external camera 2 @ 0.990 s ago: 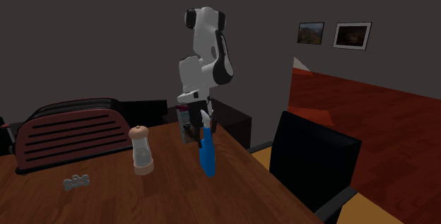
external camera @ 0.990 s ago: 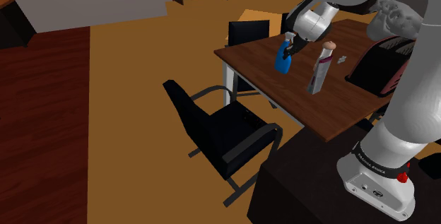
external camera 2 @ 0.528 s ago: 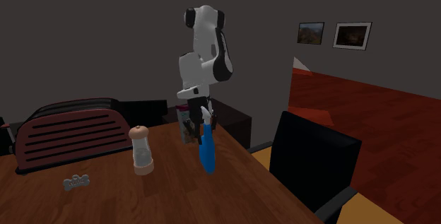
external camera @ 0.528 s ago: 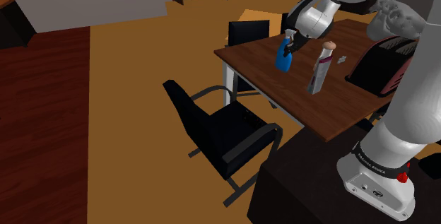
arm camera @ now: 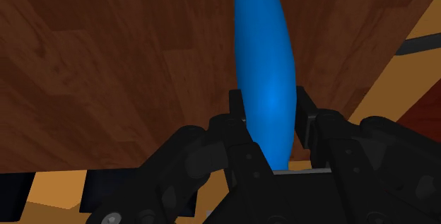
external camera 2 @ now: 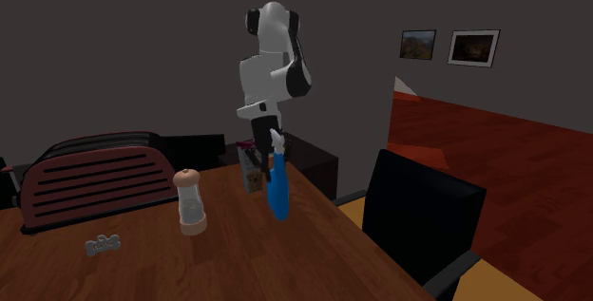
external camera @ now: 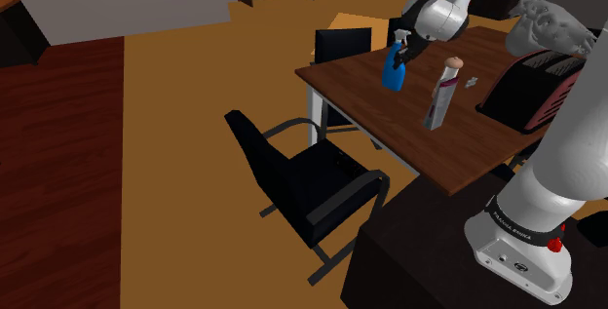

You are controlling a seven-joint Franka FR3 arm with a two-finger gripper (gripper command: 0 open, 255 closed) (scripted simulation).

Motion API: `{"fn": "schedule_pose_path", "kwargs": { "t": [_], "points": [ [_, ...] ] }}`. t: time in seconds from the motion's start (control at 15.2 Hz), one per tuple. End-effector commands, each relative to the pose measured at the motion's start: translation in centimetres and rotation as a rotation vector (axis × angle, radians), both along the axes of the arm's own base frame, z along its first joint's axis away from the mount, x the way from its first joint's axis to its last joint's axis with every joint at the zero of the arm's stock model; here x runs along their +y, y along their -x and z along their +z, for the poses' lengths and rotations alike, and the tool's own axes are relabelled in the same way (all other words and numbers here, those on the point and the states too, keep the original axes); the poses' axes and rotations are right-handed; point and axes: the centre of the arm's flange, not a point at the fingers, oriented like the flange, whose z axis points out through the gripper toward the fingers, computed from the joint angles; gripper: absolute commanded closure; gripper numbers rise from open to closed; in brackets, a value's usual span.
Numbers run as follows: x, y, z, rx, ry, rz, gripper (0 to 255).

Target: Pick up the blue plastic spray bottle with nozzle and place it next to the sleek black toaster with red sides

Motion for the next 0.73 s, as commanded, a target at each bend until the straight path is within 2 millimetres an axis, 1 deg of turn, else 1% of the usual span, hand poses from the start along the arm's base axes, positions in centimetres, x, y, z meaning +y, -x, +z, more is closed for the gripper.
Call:
{"fn": "schedule_pose_path", "kwargs": {
  "t": [0.0,0.66],
  "points": [
    [0.0,0.1,1.1,0.001,0.0,0.0,255],
    [0.0,0.1,6.4,0.001,0.0,0.0,255]
  ]
}}
